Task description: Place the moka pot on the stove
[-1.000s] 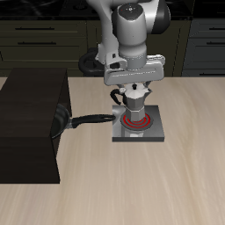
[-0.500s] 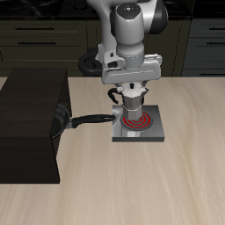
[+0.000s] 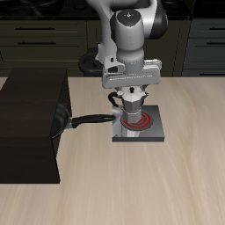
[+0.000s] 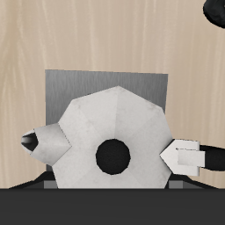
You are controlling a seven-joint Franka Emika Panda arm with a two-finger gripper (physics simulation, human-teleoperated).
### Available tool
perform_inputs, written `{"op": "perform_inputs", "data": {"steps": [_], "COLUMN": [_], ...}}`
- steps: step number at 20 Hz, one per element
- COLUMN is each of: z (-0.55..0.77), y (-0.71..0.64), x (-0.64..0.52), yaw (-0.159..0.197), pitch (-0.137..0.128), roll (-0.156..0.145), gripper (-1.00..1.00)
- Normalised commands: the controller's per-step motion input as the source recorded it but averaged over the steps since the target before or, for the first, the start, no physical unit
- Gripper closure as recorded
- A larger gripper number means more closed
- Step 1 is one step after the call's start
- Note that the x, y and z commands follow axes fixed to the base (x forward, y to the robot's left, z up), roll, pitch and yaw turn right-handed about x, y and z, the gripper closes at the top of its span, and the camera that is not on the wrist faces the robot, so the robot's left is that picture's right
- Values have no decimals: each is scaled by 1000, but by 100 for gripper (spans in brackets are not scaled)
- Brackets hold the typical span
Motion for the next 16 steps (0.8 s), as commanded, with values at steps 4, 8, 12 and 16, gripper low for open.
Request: {"op": "perform_inputs", "data": {"steps": [4,8,12,16], "z": [-98,-66,22,57], "y": [15,-3,25,63], "x": [-30,-70,-141,-135], "yaw": [17,8,11,40], "pitch": [8,14,-13,-28], "roll": [-1,5,5,23], "gripper": [100,100,100,-100]}}
